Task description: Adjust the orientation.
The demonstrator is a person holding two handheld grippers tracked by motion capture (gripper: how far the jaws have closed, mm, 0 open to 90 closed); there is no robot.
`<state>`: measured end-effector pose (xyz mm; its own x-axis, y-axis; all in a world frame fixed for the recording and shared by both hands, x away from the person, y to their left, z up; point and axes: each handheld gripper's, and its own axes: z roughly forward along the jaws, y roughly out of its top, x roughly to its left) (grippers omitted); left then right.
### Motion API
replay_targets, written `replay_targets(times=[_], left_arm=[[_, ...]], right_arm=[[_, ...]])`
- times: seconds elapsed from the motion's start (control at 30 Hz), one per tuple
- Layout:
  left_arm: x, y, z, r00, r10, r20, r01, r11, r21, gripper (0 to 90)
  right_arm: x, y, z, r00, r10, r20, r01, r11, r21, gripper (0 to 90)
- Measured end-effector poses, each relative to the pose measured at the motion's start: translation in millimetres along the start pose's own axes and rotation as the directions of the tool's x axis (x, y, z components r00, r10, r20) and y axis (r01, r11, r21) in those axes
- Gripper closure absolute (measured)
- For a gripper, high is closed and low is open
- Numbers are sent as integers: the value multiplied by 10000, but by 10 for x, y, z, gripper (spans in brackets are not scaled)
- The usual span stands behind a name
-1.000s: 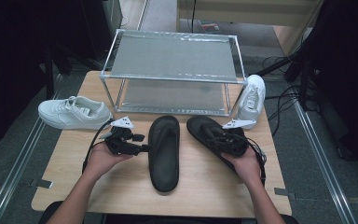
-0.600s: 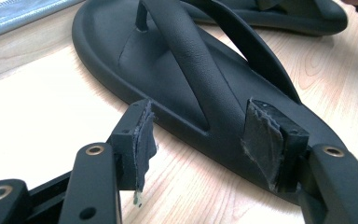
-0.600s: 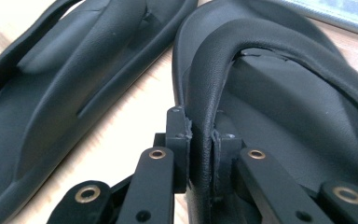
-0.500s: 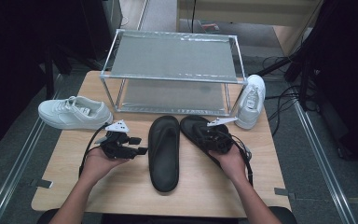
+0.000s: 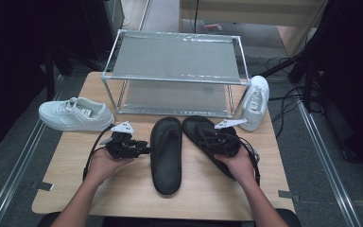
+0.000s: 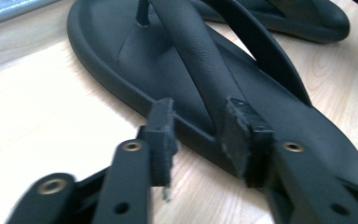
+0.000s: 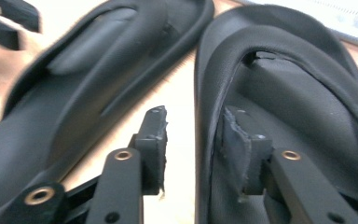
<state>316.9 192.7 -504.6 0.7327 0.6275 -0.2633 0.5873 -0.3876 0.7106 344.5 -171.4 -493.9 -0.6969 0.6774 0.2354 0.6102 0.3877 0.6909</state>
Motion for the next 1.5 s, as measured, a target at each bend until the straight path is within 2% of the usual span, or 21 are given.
replay_targets(times=[0.1,0.13,0.27,0.4,0.53,0.57,0.63,0.97,1.0,1.07,1.13,1.2,1.27,1.33,1.43,1.5], left_arm=[[9,39,46,9999,121,-66,-120,9999,63,794],[14,45,60,9998,193,-96,-192,9998,58,831],[28,72,158,9996,185,-222,-182,9997,145,870],[18,71,246,9991,267,-333,-253,9988,410,869],[9,68,261,9996,240,-171,-232,9989,410,868],[-5,66,276,9996,267,-48,-264,9986,451,867],[-43,73,295,9988,458,-162,-448,9975,554,878],[-58,73,299,9995,322,-46,-319,9977,596,899],[-58,73,298,9996,284,-9,-283,9979,578,900],[-69,69,312,9986,290,431,-317,9975,632,900],[-137,75,343,9972,642,374,-669,9949,749,898],[-191,88,364,9957,797,463,-831,9936,771,893],[-237,90,391,9950,818,574,-860,9934,763,886],[-277,98,413,9943,956,476,-993,9917,818,886],[-303,100,438,9929,861,822,-926,9926,781,884],[-350,104,474,9909,977,923,-1054,9910,825,887]], right_arm=[[-8,-20,-143,9998,-157,-92,154,9994,-322,764],[-24,-30,-190,9997,-248,60,250,9989,-398,801],[-97,-52,-177,9990,-71,448,73,10000,-27,860],[-128,-53,-108,9990,-10,436,-1,9997,252,869],[-112,-49,-78,9987,-97,495,81,9995,321,875],[-115,-49,-77,9989,-87,464,72,9995,312,879],[-117,-47,-69,9993,-21,374,10,9995,316,880],[-26,-15,18,9998,-174,-15,174,9994,301,873],[-18,-13,24,9999,-170,-25,171,9994,311,872],[-5,-9,34,9998,-221,-18,221,9993,291,871],[3,-6,40,9998,-184,-31,185,9994,289,871],[4,-5,48,9998,-193,-77,195,9994,272,871],[12,-4,56,9997,-196,-120,199,9994,275,871],[17,-7,64,9996,-220,-150,224,9994,247,868],[15,-8,66,9996,-213,-170,217,9995,229,867],[6,-9,67,9996,-114,-252,119,9997,215,862]])
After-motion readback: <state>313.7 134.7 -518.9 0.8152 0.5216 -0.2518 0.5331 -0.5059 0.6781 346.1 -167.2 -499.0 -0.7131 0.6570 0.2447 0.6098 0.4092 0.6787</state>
